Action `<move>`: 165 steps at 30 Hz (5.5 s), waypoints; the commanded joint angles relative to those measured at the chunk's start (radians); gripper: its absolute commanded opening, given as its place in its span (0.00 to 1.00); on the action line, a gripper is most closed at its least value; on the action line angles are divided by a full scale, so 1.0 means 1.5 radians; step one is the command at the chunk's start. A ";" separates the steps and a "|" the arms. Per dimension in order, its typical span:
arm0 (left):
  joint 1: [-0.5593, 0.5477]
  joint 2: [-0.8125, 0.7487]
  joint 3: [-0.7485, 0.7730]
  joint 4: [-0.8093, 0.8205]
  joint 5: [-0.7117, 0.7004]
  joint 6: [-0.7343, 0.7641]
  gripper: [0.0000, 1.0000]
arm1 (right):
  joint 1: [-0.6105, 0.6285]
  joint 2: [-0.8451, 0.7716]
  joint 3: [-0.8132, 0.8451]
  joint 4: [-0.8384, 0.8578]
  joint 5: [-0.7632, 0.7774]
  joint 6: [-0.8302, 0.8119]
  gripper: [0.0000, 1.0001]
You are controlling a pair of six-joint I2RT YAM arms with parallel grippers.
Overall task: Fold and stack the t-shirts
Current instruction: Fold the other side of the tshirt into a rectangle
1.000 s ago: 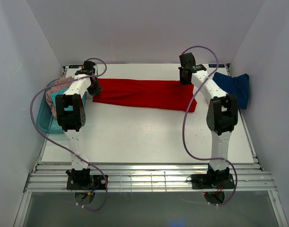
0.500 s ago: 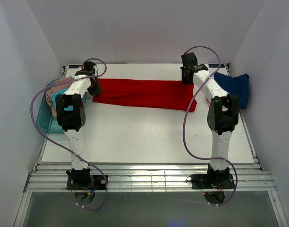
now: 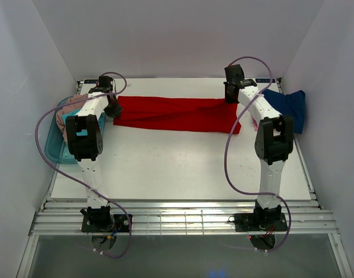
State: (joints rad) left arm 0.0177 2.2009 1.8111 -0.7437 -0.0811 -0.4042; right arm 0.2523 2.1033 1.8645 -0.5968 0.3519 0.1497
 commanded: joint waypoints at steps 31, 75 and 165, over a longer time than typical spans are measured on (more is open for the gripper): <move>0.029 0.086 0.219 -0.009 0.006 -0.008 0.75 | -0.014 0.135 0.132 0.027 -0.013 0.013 0.44; -0.239 0.073 -0.009 0.258 0.160 -0.019 0.00 | 0.016 0.124 -0.003 0.137 -0.395 0.050 0.08; -0.141 -0.118 -0.215 0.373 -0.337 0.086 0.00 | 0.097 0.005 -0.301 0.227 -0.328 0.084 0.08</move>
State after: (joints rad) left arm -0.2085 2.0068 1.4208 -0.2012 -0.5045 -0.3069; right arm 0.3832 2.0899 1.4193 -0.1581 -0.1776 0.3046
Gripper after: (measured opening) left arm 0.022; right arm 0.078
